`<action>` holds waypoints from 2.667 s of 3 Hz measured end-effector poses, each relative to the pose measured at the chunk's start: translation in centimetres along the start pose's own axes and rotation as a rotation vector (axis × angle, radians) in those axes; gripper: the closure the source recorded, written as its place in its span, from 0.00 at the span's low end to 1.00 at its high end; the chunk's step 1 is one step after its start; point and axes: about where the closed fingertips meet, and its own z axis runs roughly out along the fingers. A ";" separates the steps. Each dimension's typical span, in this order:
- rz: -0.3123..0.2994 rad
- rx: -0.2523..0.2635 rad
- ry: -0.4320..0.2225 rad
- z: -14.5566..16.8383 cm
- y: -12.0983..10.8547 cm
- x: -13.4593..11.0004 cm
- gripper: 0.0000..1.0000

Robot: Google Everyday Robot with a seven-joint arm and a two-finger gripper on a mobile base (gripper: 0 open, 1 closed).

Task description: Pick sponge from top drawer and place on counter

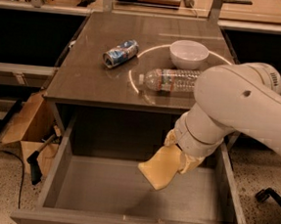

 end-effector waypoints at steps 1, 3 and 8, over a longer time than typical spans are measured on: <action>-0.003 0.014 0.028 -1.8 -0.2 0.2 1.00; -0.049 0.068 0.094 -6.4 -2.9 0.4 1.00; -0.025 0.176 0.257 -9.5 -15.9 9.3 1.00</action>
Offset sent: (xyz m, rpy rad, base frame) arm 0.0148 -0.0055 0.0721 -0.0518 -0.1148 0.0181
